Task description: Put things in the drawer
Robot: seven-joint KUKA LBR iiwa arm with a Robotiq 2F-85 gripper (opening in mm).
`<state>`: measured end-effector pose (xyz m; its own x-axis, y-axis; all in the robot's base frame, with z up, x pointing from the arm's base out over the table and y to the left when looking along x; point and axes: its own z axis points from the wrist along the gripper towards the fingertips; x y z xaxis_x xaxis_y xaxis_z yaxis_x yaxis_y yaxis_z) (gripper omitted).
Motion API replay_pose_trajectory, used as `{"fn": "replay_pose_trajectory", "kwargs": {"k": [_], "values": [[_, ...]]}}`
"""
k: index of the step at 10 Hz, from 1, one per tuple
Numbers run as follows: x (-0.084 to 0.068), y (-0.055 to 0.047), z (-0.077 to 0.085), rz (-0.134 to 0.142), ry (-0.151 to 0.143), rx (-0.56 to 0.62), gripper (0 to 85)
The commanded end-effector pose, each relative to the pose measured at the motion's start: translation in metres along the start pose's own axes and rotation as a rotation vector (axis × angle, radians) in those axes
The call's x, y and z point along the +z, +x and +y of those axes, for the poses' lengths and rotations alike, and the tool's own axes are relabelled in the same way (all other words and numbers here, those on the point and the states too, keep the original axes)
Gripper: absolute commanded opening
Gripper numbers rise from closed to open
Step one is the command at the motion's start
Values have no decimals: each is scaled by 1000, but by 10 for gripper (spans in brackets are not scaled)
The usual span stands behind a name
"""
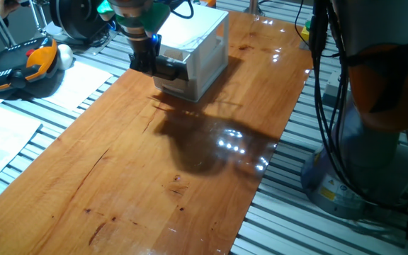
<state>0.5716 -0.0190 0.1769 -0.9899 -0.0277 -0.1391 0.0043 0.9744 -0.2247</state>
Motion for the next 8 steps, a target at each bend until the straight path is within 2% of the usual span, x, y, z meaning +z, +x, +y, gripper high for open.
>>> {"fn": "replay_pose_trajectory", "kwargs": {"k": [1,8], "values": [[-2,-1,-1,0,-2,-1,0],[-2,-1,-3,3,-4,2,0]]}}
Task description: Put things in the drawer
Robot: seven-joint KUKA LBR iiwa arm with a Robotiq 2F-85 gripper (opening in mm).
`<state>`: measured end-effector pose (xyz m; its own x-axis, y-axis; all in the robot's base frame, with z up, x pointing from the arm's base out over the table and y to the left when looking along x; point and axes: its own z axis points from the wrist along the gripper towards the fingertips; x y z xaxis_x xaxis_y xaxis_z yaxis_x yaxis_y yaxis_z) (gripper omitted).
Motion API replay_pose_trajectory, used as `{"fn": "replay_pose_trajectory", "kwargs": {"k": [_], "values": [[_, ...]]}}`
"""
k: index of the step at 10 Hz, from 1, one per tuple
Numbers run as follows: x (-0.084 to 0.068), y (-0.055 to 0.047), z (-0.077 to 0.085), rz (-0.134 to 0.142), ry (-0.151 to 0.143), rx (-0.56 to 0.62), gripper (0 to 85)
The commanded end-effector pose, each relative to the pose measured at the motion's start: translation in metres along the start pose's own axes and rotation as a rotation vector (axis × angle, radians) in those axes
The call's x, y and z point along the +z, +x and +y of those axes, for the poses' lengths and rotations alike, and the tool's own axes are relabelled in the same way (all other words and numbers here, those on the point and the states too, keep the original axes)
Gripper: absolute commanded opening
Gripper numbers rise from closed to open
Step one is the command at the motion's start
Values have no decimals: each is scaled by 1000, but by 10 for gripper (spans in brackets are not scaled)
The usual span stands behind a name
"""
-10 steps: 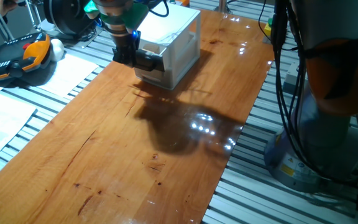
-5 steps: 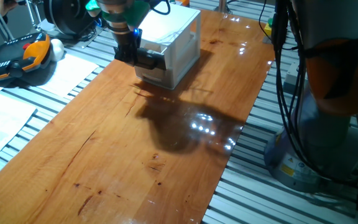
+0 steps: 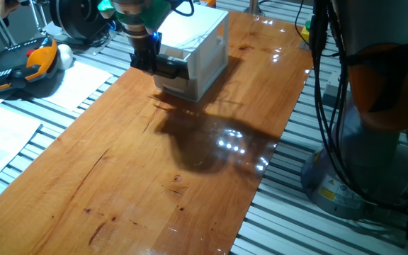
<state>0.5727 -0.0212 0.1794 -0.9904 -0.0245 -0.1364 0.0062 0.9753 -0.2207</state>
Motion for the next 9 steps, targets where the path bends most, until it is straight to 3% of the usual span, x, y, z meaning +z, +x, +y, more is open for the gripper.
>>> {"fn": "replay_pose_trajectory", "kwargs": {"k": [1,9], "values": [[0,0,0,0,2,7,0],[-2,1,-5,1,-7,-1,0]]}}
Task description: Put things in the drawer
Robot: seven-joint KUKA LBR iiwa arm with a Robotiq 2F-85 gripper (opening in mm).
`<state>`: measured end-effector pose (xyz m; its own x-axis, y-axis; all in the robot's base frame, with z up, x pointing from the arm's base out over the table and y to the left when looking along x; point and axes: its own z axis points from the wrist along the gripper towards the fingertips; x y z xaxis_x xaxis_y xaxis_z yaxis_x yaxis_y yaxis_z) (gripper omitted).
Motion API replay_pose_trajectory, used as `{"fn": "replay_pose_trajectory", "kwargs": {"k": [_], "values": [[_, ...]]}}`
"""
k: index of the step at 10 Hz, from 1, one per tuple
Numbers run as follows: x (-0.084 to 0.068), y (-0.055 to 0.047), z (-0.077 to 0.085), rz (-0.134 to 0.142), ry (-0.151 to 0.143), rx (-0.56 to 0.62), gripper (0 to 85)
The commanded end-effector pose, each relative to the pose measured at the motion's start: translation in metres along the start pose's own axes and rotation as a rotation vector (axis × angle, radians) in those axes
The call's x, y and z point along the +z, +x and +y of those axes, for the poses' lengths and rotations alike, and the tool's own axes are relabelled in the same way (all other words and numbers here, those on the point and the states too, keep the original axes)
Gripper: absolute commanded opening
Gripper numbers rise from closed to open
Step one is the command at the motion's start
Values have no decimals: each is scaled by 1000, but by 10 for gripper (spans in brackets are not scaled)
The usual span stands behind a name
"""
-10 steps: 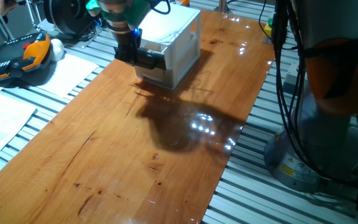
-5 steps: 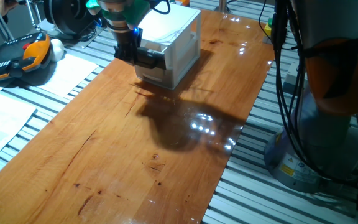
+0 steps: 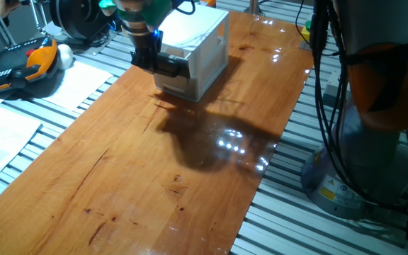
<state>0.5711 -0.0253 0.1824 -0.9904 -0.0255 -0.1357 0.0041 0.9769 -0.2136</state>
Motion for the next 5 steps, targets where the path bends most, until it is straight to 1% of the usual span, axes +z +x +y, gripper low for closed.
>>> {"fn": "replay_pose_trajectory", "kwargs": {"k": [1,5], "values": [[0,0,0,-2,0,-1,0],[3,1,-3,-7,9,-10,0]]}}
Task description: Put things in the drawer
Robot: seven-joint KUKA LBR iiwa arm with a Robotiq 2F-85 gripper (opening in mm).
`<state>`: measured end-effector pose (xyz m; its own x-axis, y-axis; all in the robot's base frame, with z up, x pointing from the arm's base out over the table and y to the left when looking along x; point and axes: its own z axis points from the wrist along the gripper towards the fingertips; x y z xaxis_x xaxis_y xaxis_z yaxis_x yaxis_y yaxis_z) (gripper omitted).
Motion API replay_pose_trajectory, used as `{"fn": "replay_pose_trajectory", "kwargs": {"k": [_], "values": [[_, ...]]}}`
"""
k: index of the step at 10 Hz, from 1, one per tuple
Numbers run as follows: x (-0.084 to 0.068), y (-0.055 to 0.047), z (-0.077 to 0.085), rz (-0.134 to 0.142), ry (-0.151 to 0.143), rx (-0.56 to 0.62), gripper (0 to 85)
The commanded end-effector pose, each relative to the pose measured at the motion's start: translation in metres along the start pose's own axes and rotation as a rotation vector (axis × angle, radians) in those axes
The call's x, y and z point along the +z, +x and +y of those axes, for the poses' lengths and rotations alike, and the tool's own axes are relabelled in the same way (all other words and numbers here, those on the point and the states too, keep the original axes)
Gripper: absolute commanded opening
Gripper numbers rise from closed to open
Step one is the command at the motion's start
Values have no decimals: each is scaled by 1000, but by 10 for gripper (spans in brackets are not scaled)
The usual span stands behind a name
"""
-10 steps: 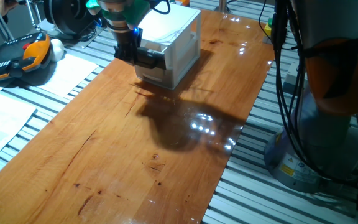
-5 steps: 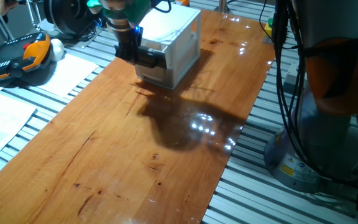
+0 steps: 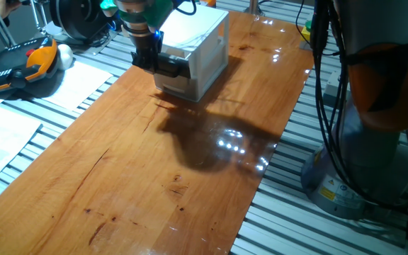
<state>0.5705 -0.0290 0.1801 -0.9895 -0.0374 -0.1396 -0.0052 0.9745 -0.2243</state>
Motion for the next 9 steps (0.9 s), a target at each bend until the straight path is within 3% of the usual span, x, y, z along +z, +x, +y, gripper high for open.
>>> {"fn": "replay_pose_trajectory", "kwargs": {"k": [1,9], "values": [[1,0,-1,-3,6,-3,0],[5,3,-8,-8,7,-11,0]]}}
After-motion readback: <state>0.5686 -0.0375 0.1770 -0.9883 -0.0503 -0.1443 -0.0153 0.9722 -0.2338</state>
